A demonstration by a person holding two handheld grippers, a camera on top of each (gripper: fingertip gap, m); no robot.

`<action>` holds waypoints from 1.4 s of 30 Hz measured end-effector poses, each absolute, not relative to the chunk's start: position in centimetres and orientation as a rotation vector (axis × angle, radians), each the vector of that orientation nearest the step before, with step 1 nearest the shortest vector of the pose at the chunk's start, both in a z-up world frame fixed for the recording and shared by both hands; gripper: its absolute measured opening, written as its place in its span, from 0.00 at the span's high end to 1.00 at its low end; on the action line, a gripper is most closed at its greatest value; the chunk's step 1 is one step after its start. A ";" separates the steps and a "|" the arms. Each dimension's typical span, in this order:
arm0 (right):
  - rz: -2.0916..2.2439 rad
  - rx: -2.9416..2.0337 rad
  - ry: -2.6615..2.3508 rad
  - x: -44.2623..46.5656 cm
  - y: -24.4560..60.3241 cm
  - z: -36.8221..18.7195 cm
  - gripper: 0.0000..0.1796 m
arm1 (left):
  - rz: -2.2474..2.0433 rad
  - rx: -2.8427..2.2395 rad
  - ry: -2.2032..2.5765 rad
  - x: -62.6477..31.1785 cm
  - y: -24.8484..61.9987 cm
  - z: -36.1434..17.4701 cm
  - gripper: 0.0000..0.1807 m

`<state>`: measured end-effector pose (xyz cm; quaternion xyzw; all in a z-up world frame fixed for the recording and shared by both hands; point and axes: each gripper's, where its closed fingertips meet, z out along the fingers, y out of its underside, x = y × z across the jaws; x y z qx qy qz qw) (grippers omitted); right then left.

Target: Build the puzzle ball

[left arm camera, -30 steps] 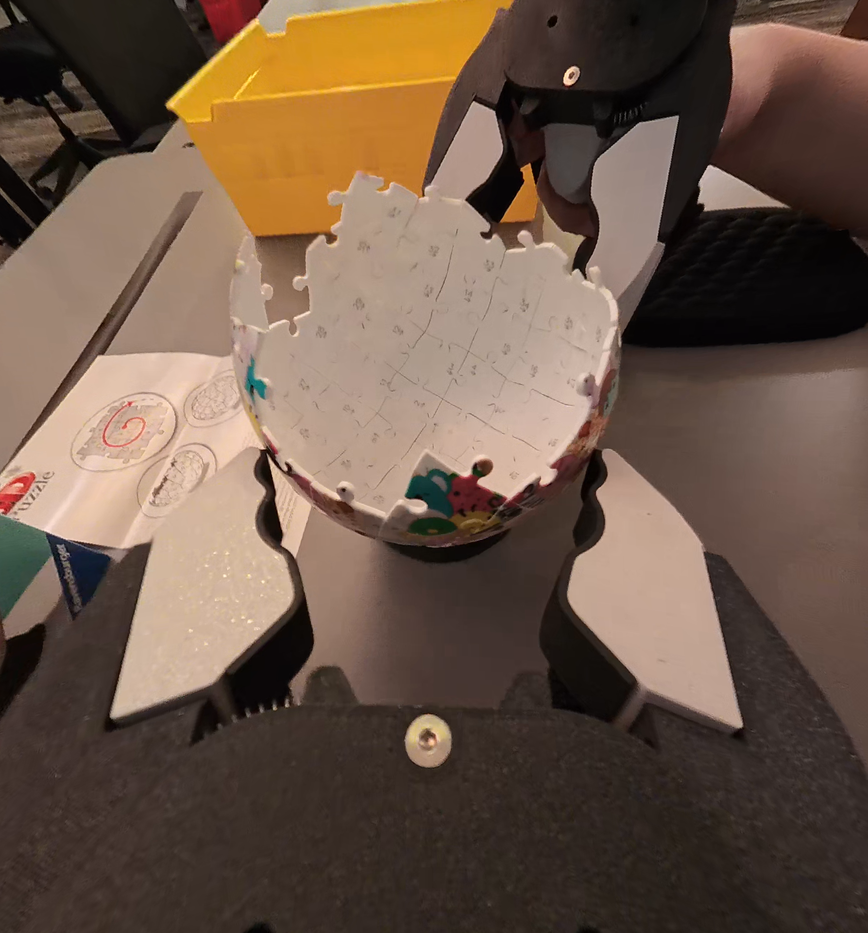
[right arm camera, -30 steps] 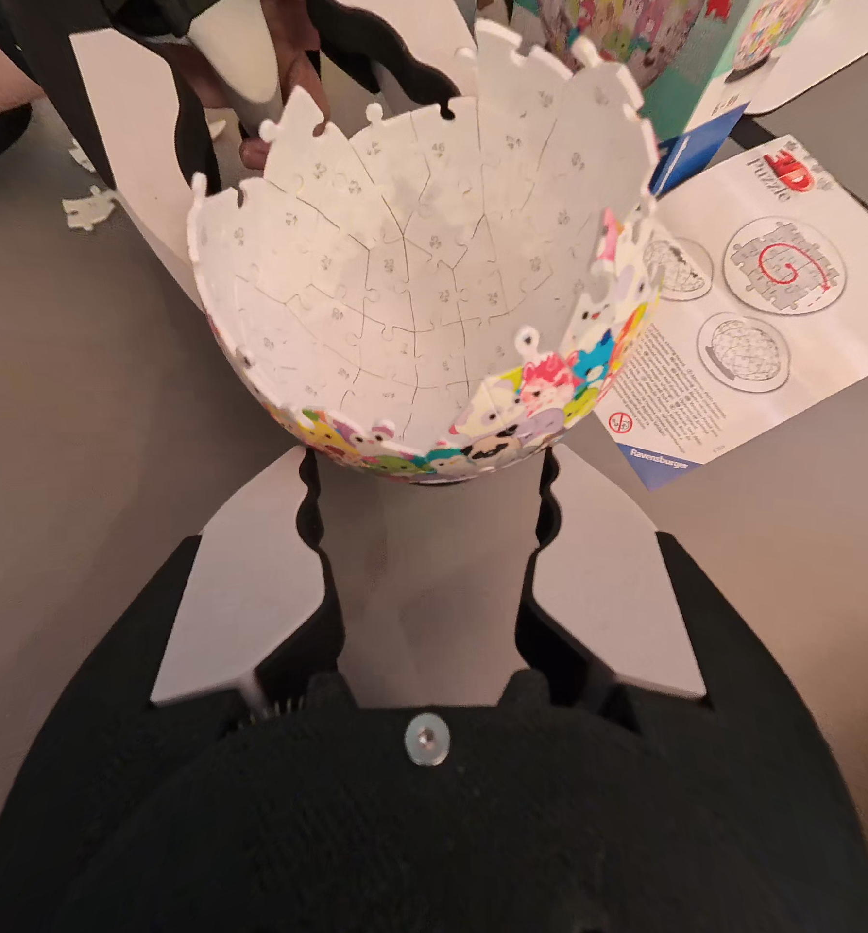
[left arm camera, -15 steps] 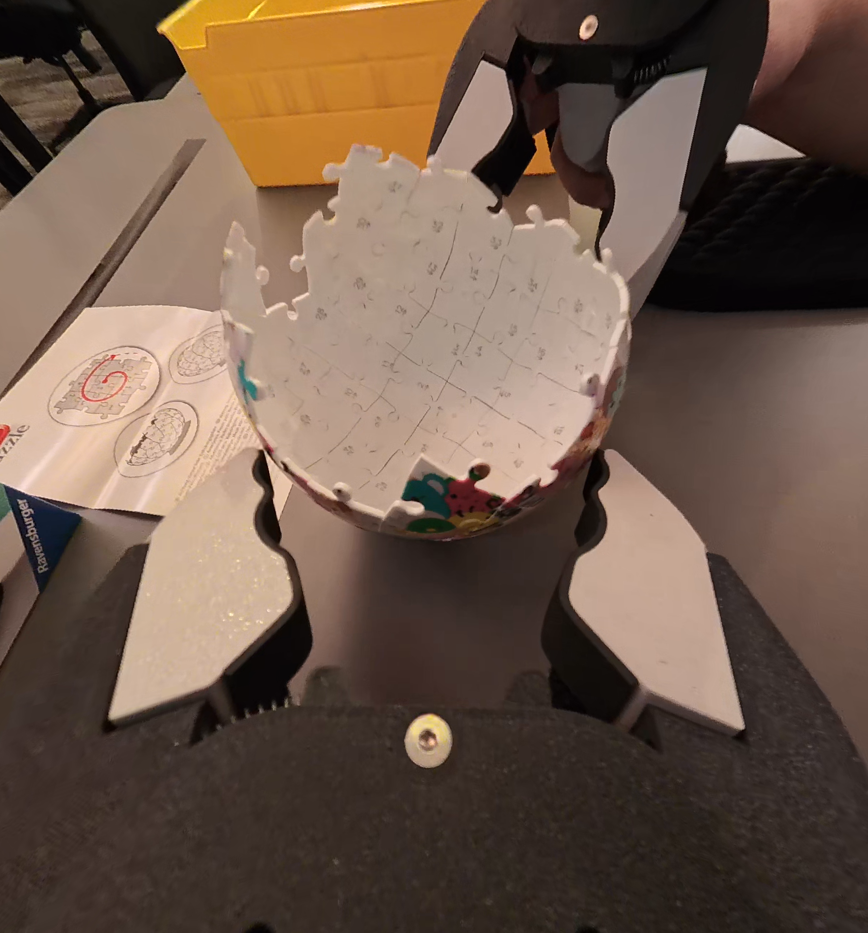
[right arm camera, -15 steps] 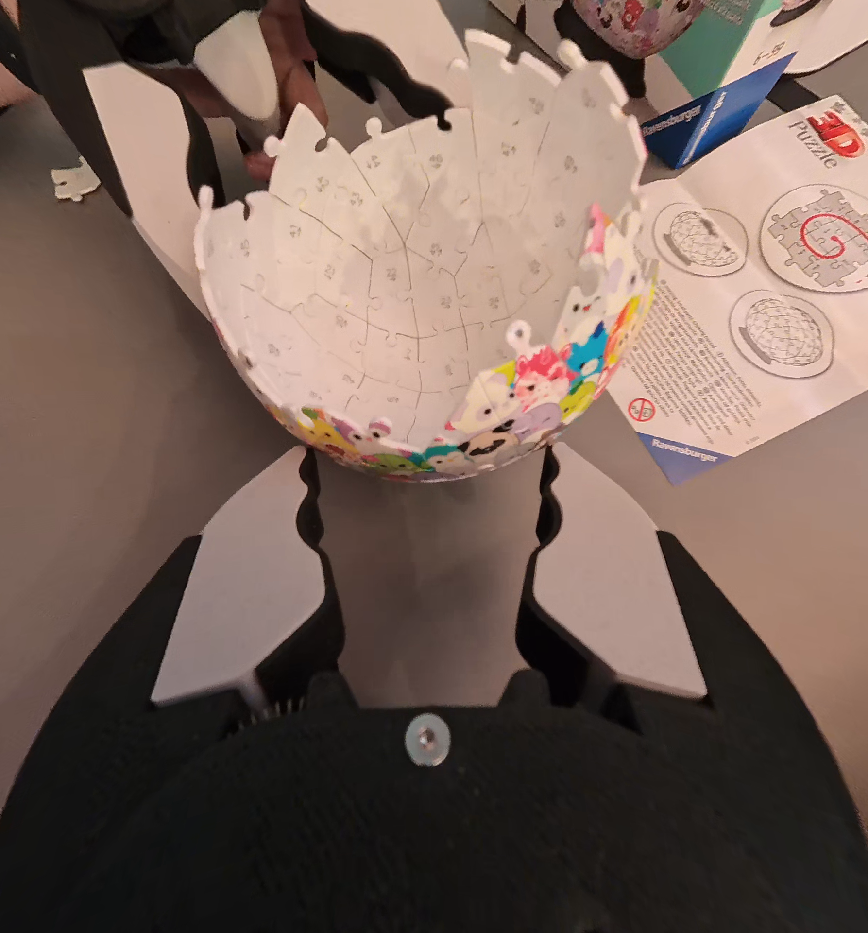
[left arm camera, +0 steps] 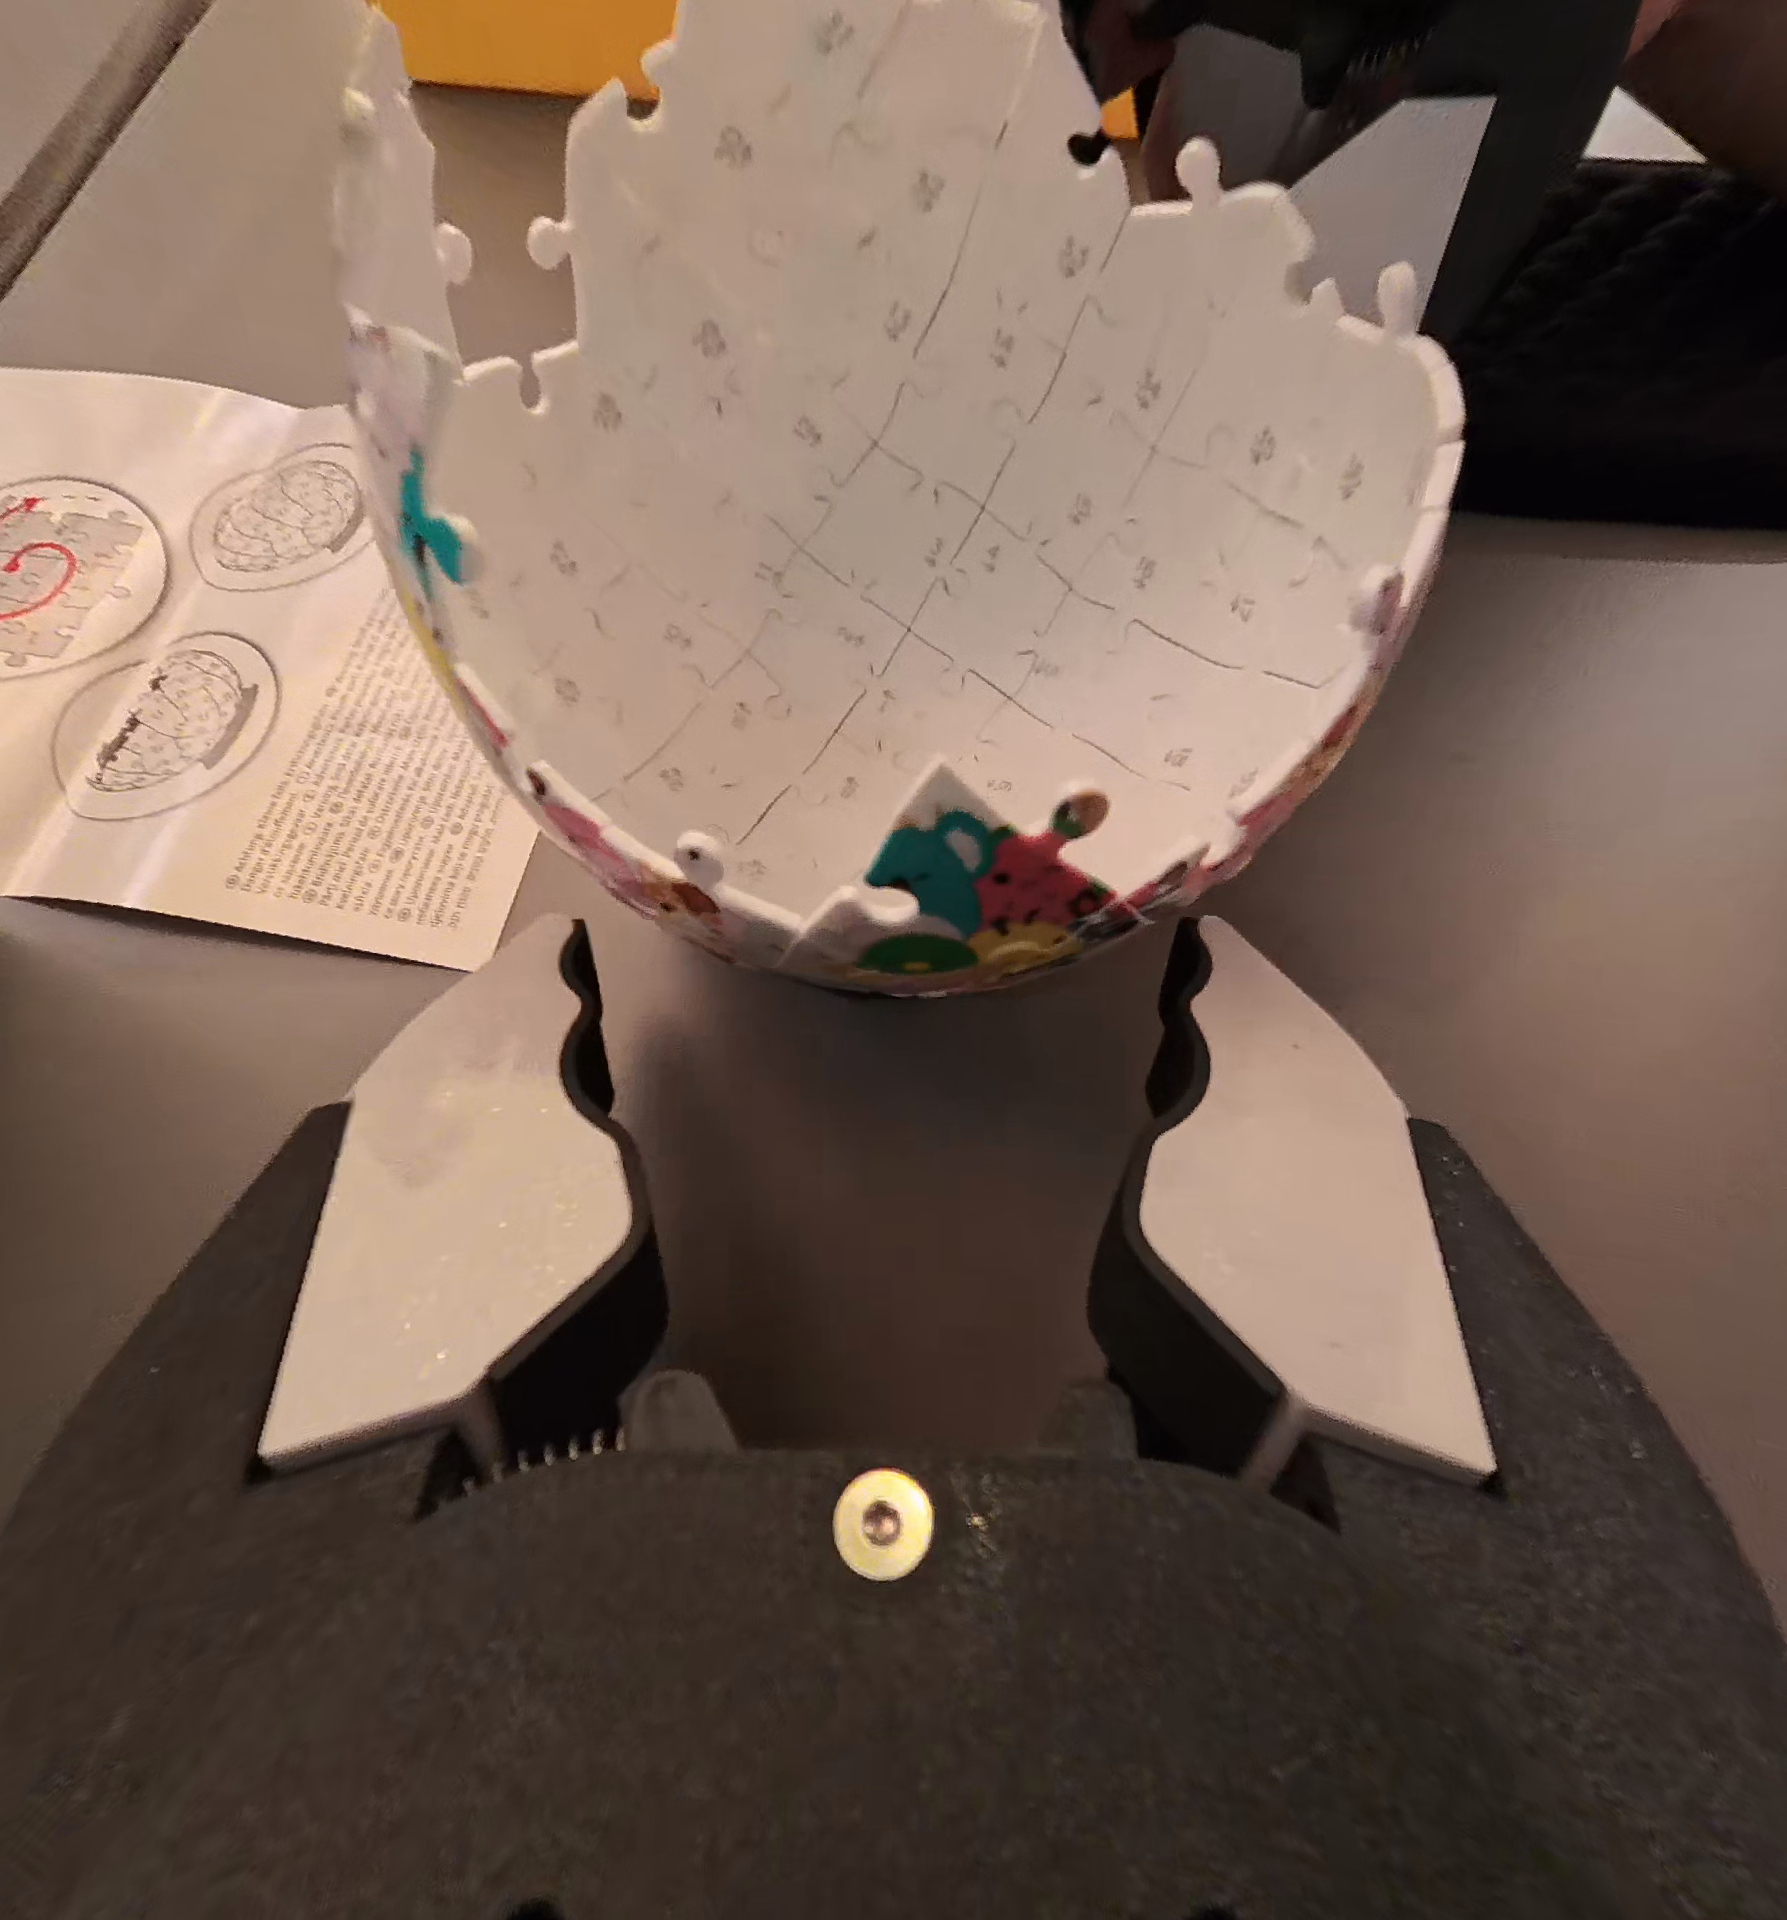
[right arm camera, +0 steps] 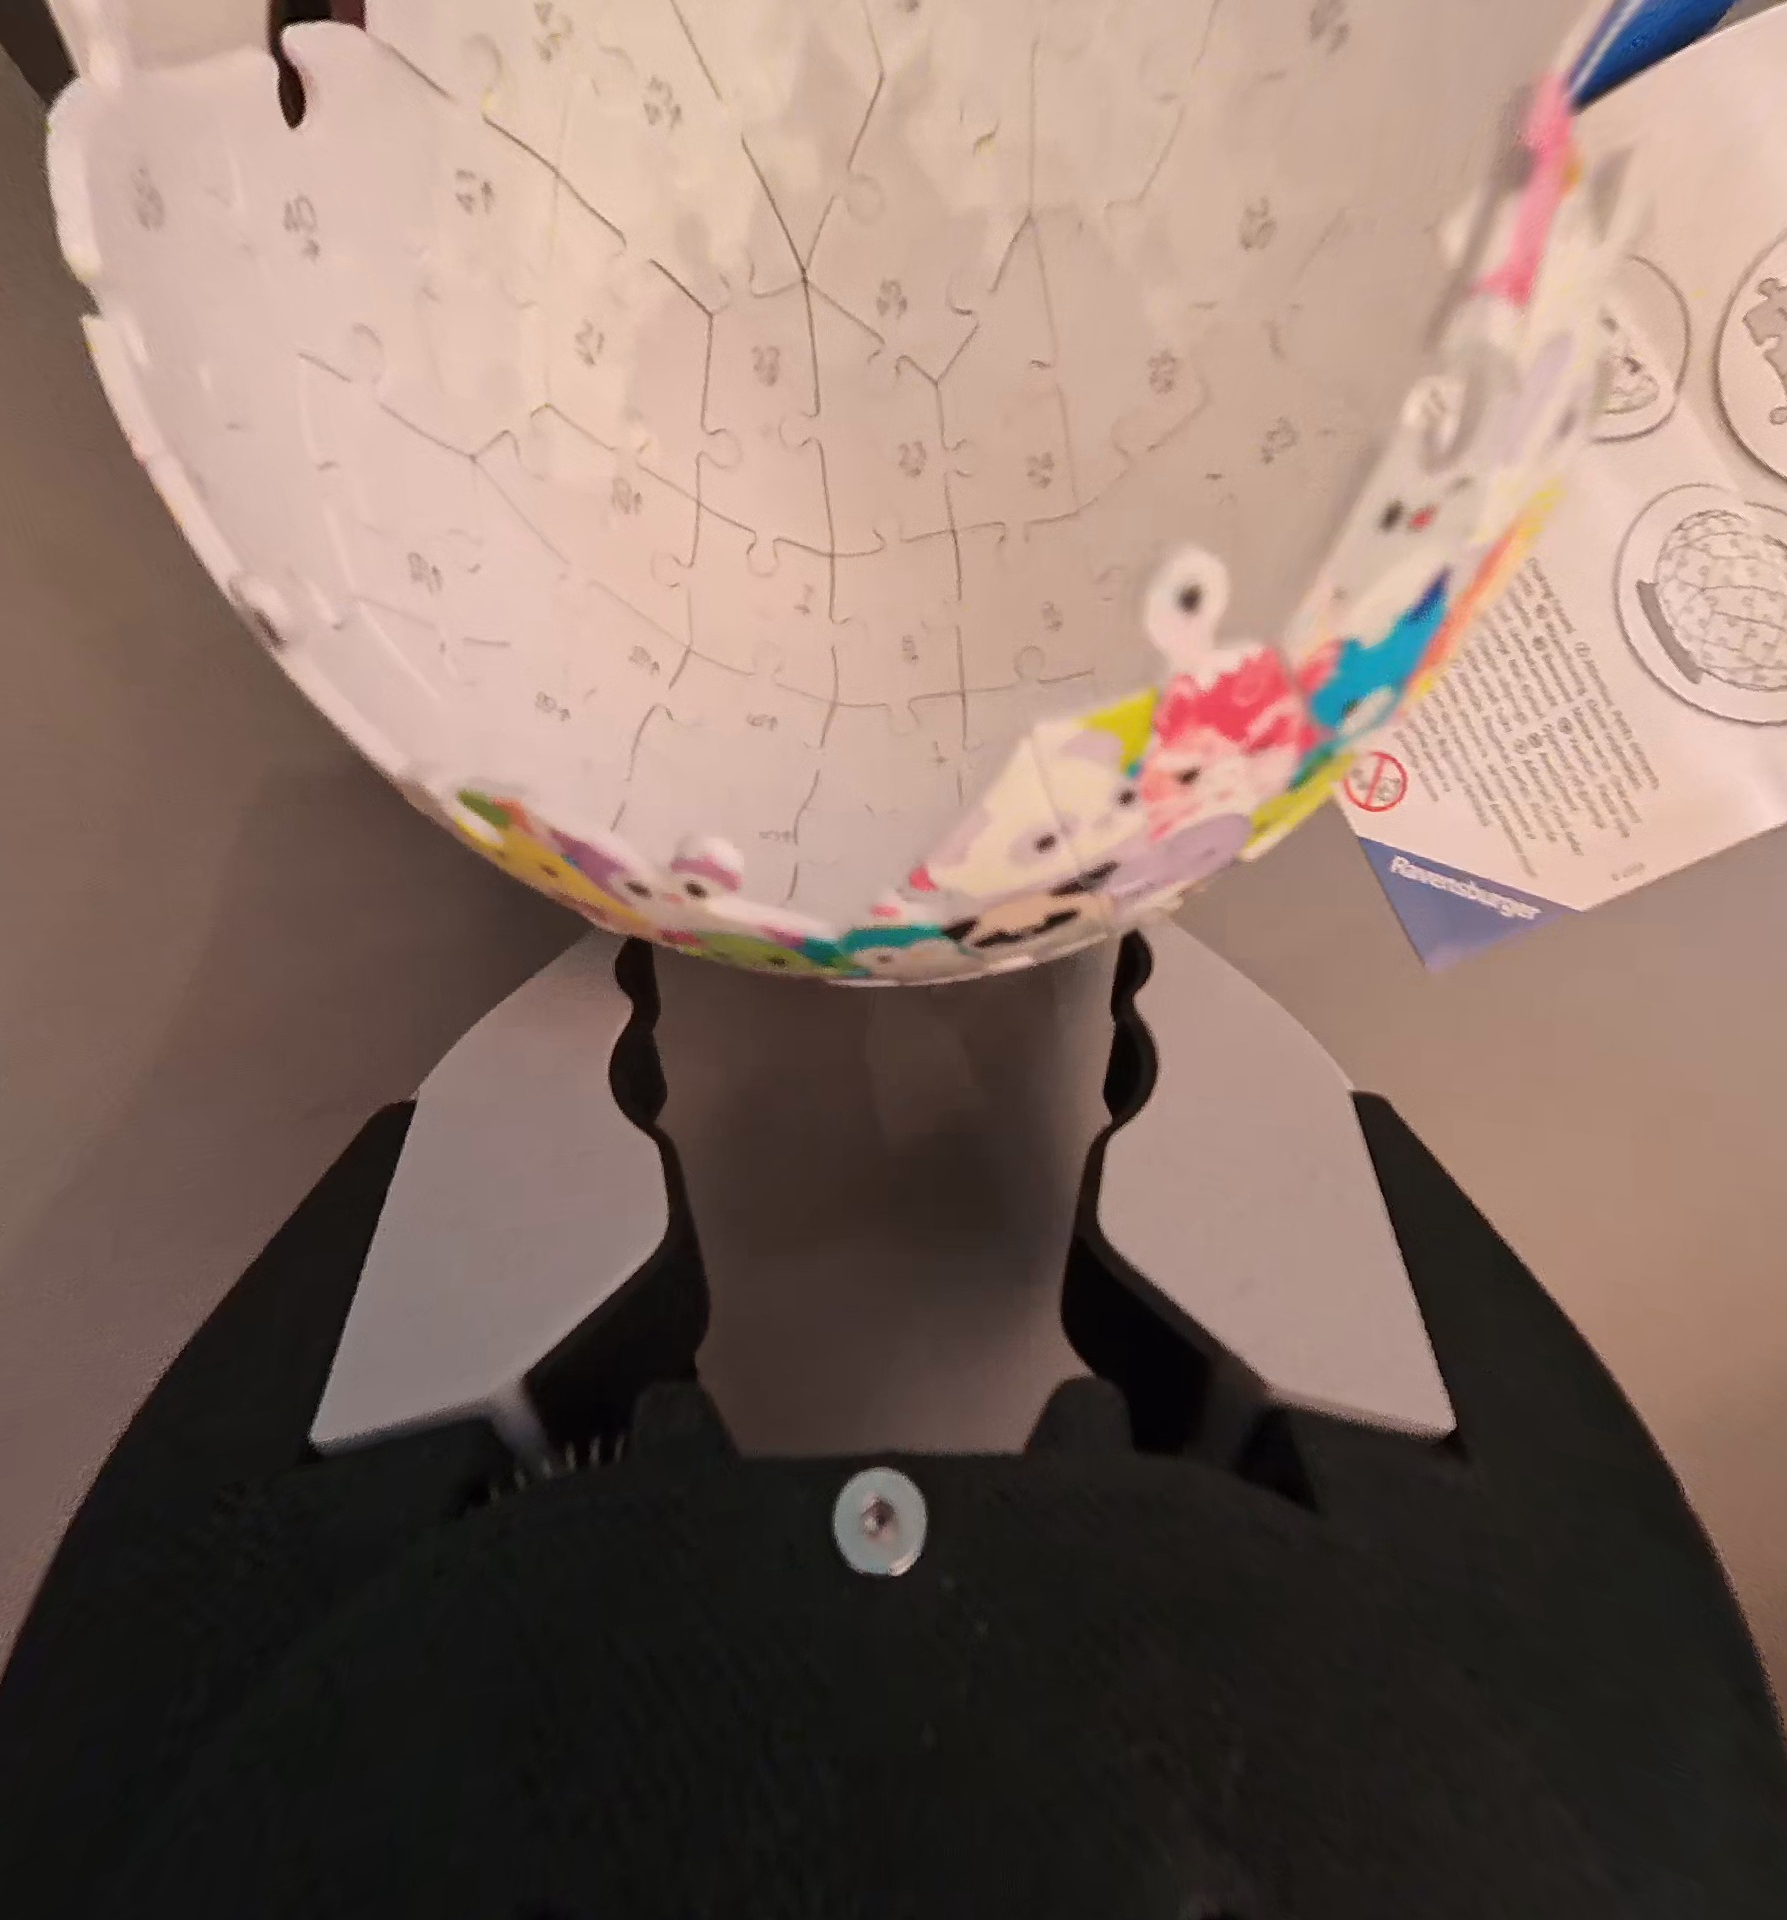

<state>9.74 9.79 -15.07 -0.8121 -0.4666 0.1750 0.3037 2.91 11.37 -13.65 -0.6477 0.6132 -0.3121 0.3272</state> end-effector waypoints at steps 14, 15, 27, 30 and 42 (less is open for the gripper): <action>0.578 -2.136 -1.307 7.6 8.4 -15.6 0.53 | -0.789 -1.719 1.643 2.1 9.8 -14.3 0.45; 0.579 -2.132 -1.312 7.4 8.3 -15.6 0.53 | -0.787 -1.722 1.640 2.0 9.7 -14.3 0.45; 0.628 -2.095 -1.404 4.1 6.1 -15.5 0.53 | -0.708 -1.778 1.645 -1.6 6.5 -15.2 0.45; 0.632 -2.088 -1.428 3.2 5.3 -15.5 0.53 | -0.679 -1.781 1.671 -2.6 5.3 -15.5 0.45; 0.612 -2.065 -1.390 1.6 3.9 -14.8 0.53 | -0.645 -1.790 1.610 -4.7 4.6 -15.0 0.45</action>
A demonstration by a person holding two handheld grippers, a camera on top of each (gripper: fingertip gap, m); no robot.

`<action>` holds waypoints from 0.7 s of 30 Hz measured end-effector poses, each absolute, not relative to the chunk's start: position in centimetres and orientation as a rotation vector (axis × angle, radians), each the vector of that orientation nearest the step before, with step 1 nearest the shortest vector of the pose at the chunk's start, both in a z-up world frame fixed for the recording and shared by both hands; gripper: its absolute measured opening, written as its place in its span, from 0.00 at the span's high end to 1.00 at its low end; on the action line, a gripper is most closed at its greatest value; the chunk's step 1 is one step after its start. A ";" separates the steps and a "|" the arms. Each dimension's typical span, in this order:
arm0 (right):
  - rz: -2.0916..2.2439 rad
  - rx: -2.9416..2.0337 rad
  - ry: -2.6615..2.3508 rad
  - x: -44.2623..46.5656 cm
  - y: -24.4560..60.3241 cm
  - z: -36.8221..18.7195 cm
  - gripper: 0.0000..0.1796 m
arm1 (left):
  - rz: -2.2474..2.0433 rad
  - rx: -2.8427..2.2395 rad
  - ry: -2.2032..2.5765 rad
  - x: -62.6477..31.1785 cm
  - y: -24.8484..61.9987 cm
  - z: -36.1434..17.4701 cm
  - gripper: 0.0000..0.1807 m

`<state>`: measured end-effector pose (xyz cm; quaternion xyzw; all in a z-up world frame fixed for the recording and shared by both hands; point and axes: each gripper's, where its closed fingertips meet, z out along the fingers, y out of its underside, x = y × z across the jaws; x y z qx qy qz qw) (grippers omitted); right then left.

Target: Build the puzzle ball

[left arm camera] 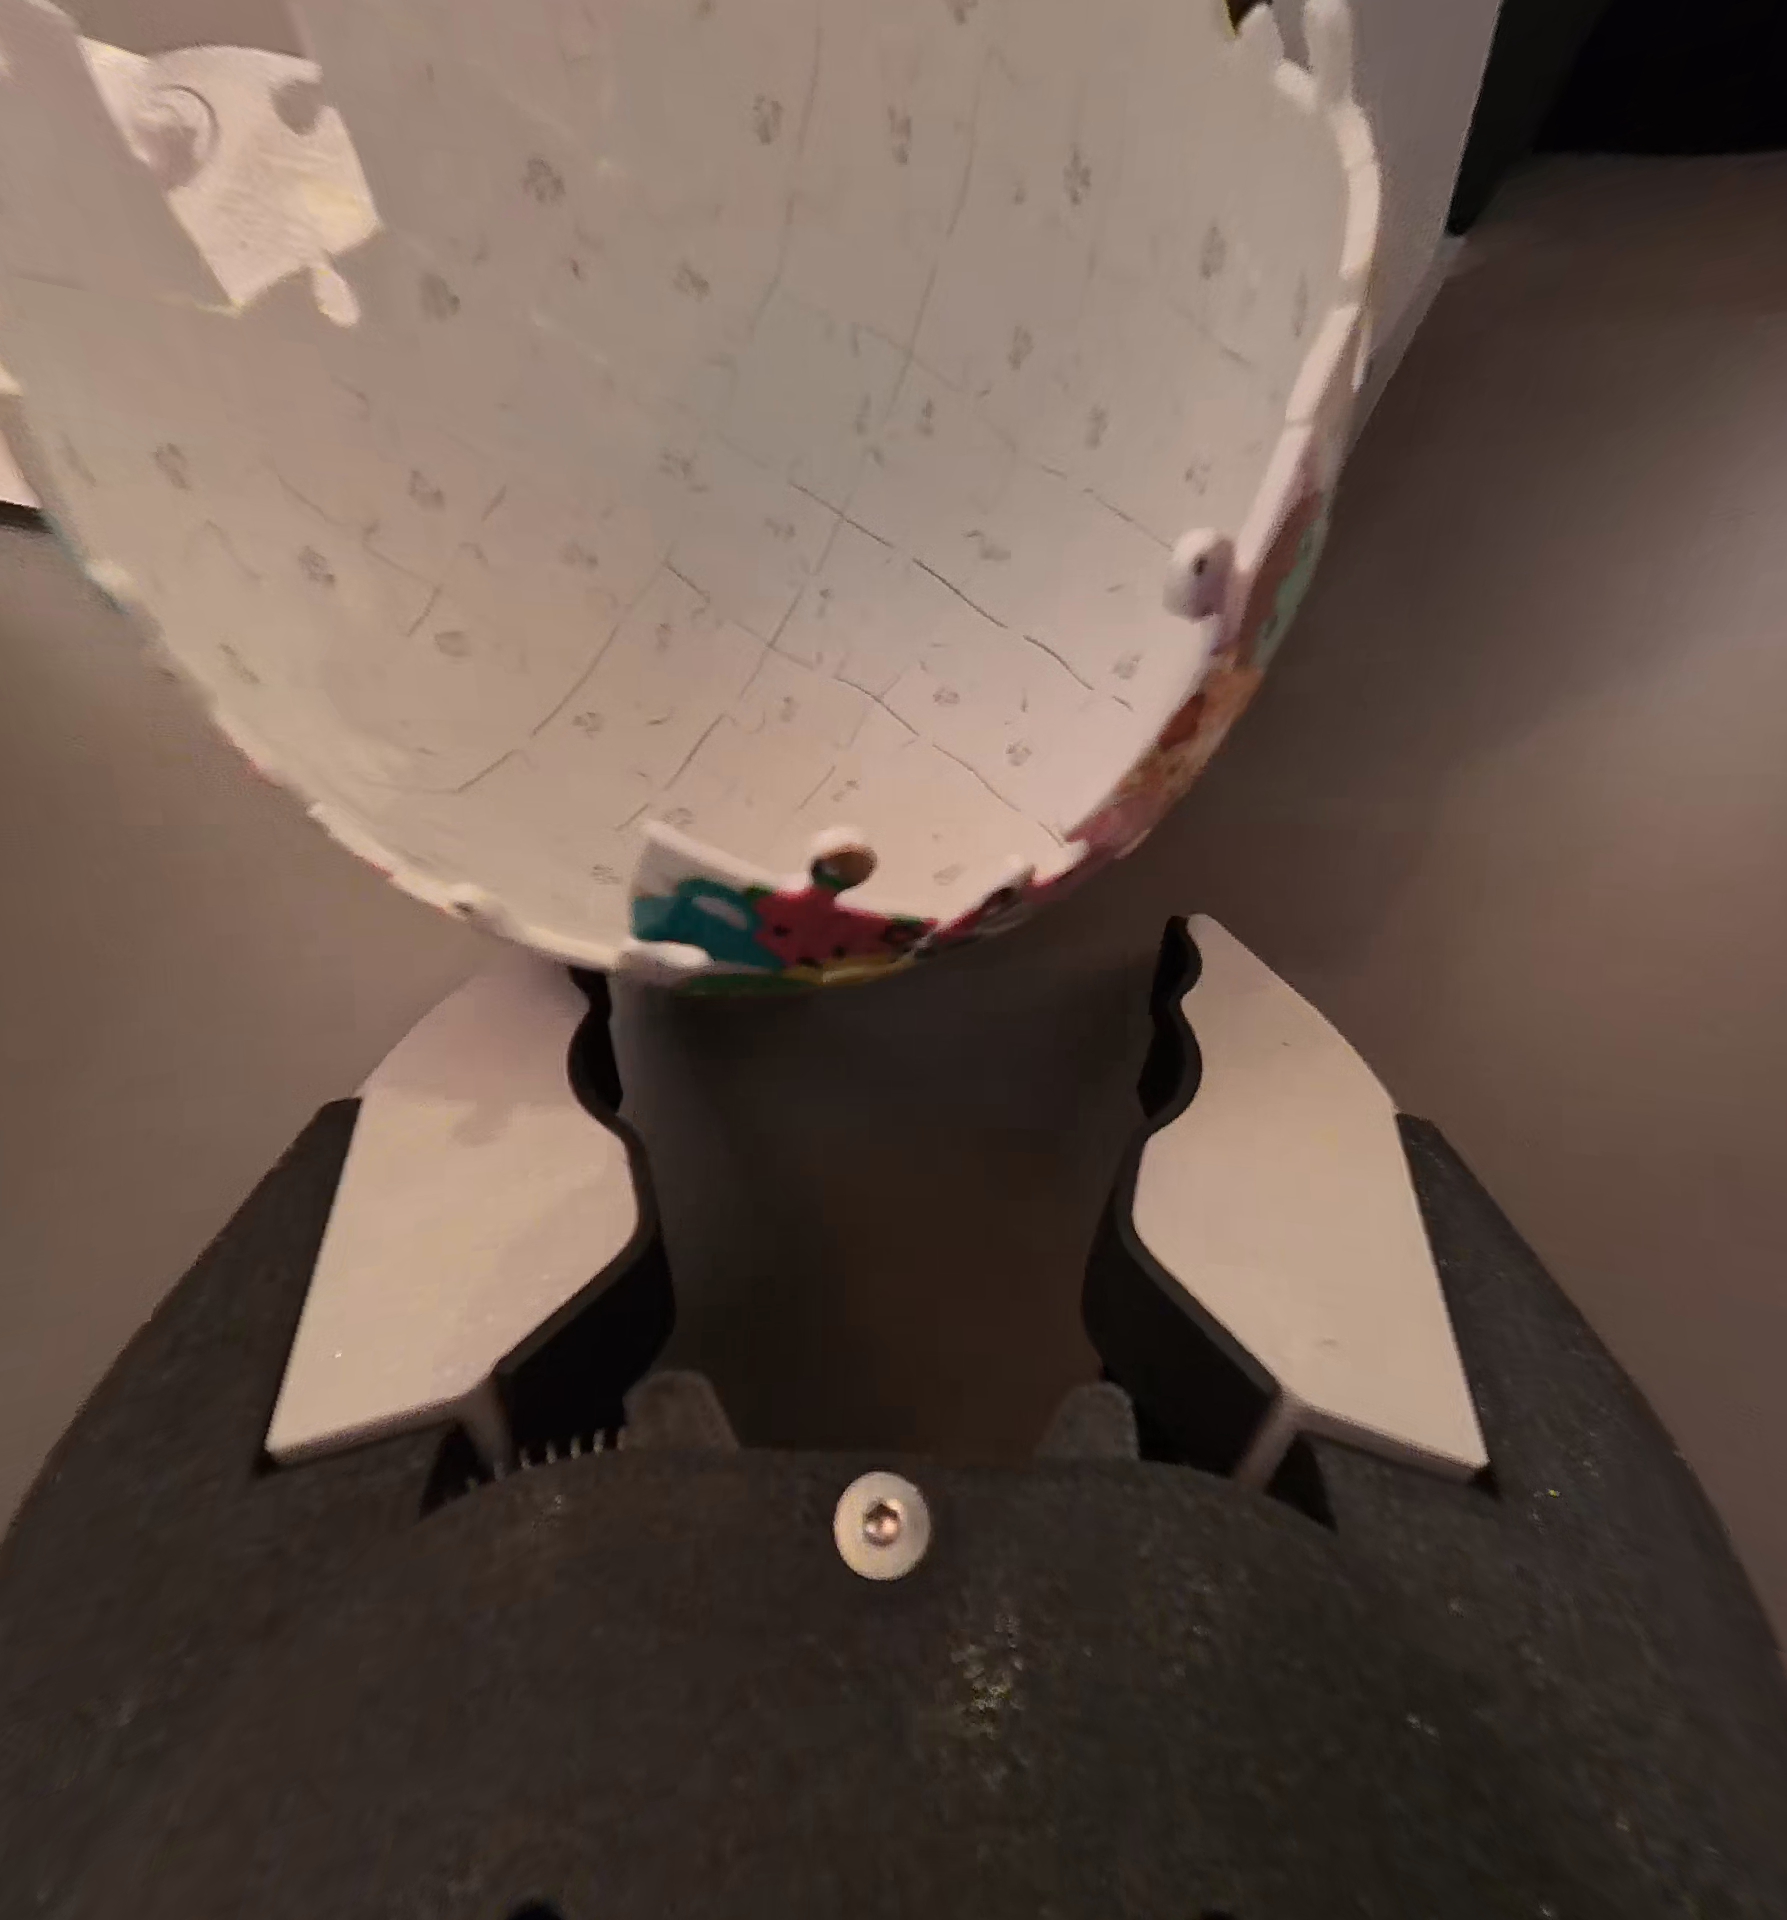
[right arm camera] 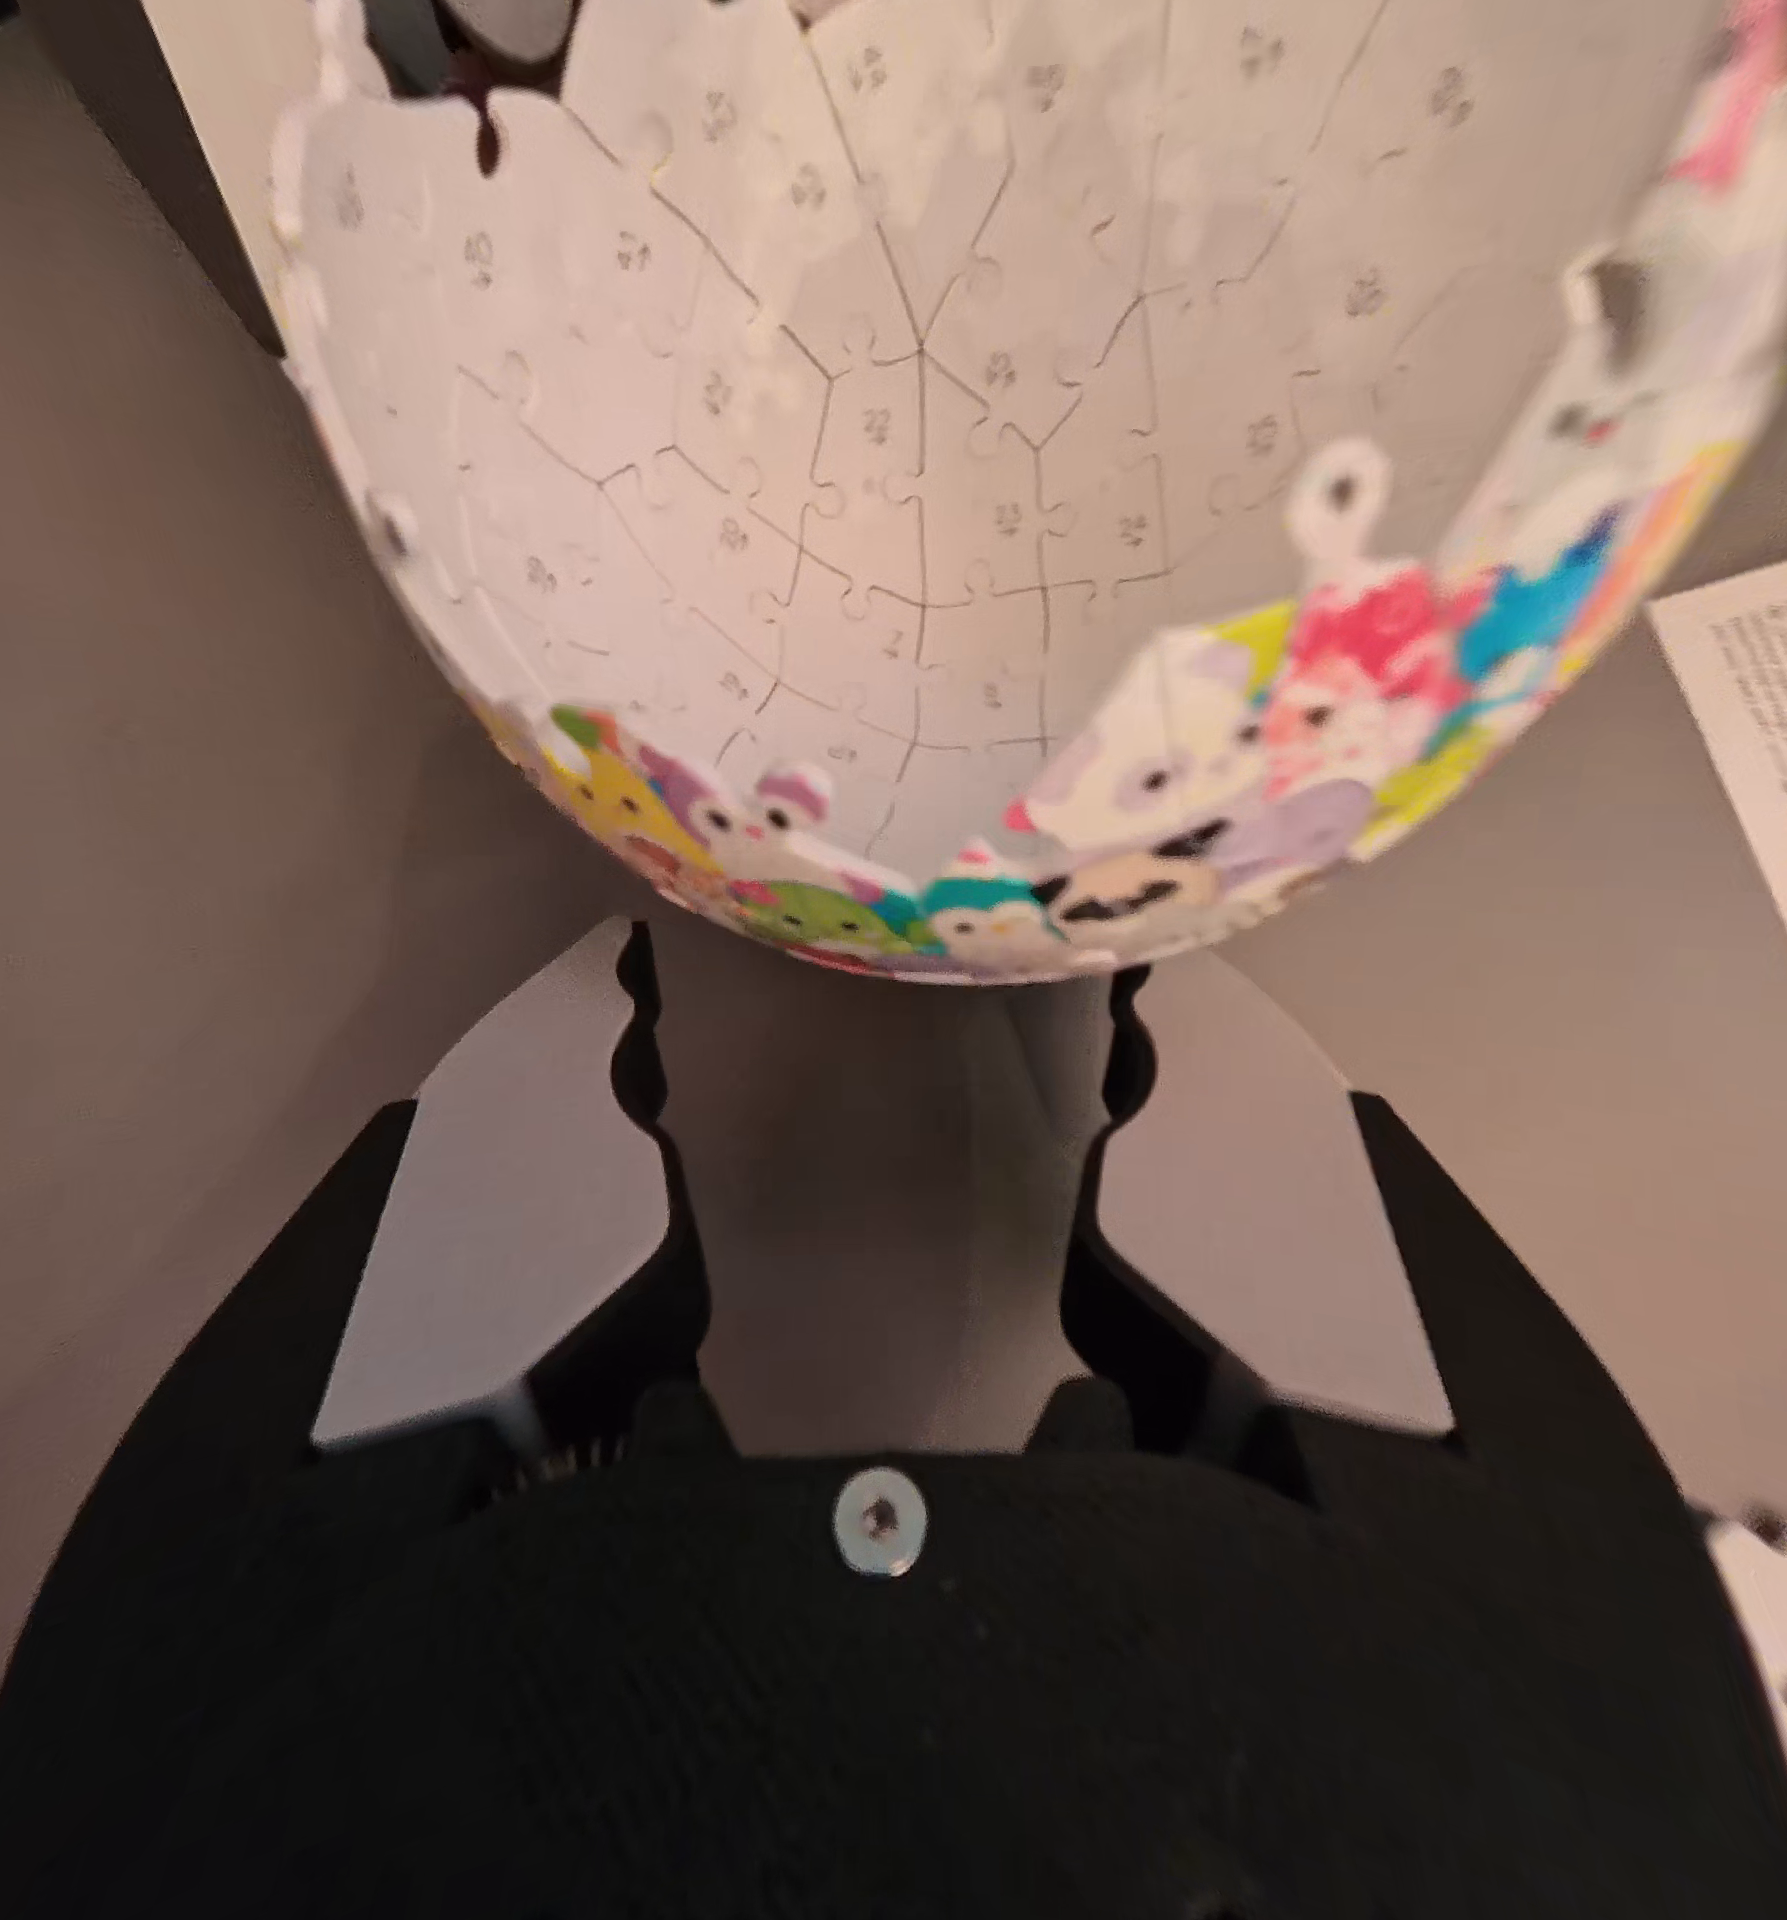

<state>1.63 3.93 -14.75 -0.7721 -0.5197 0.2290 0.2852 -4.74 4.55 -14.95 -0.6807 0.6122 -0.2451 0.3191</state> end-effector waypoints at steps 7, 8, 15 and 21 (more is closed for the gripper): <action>0.359 -2.093 -1.194 8.8 5.6 -11.7 0.53 | -0.615 -1.776 1.521 -7.0 6.0 -12.3 0.44; 0.263 -2.128 -1.132 10.9 6.4 -11.5 0.55 | -0.613 -1.770 1.499 -7.4 6.2 -11.8 0.44; 0.158 -2.302 -0.790 17.1 8.2 -11.2 0.65 | -0.671 -1.675 1.280 -9.5 7.9 -6.5 0.47; 0.093 -2.427 -0.709 18.8 10.8 -13.8 0.73 | -0.684 -1.594 1.213 -9.7 7.0 -3.3 0.48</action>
